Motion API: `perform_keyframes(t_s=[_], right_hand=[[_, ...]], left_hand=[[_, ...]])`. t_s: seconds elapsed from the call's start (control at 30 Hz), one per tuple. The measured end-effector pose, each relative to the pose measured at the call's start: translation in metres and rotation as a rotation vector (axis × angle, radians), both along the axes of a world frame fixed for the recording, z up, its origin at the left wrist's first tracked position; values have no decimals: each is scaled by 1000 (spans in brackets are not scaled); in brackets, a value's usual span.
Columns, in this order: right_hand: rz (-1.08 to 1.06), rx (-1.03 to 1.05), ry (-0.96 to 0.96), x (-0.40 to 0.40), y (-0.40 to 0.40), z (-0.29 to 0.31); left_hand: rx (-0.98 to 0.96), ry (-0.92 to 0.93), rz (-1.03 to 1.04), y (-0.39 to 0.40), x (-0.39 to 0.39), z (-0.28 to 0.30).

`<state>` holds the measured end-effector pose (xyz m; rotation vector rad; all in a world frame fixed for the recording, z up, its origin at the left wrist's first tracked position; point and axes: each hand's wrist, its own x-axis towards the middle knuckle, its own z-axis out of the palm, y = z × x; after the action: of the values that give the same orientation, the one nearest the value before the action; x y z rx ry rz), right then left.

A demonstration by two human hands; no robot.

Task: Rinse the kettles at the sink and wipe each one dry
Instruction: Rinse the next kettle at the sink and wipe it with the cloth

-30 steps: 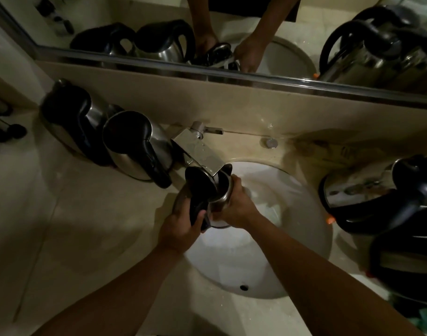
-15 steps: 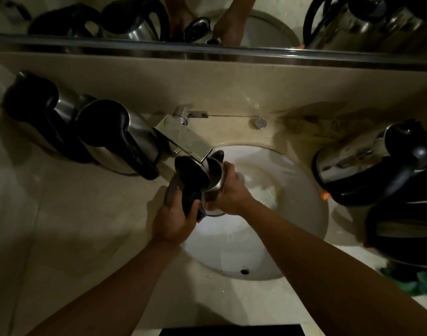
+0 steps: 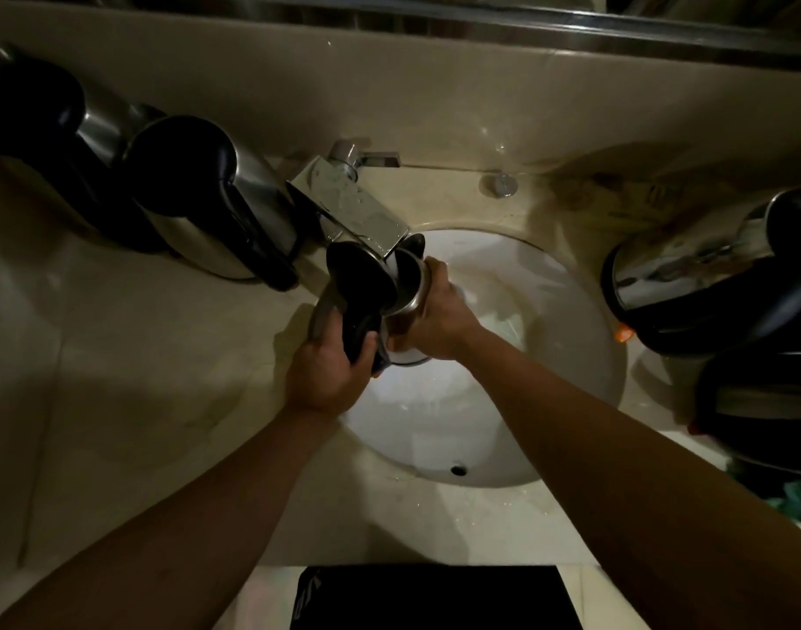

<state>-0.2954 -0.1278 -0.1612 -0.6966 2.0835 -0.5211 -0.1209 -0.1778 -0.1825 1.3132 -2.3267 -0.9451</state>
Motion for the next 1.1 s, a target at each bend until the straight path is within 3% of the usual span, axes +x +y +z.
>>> perform_keyframes(t_s=[0.6,1.1], right_hand=[[-2,-95,-64,-3,7,-11],[-50,-94,-102,-3,12,-2]], left_hand=[[-18,-51,-6,0,-2,0],[106,-92,-25,-2,0,5]])
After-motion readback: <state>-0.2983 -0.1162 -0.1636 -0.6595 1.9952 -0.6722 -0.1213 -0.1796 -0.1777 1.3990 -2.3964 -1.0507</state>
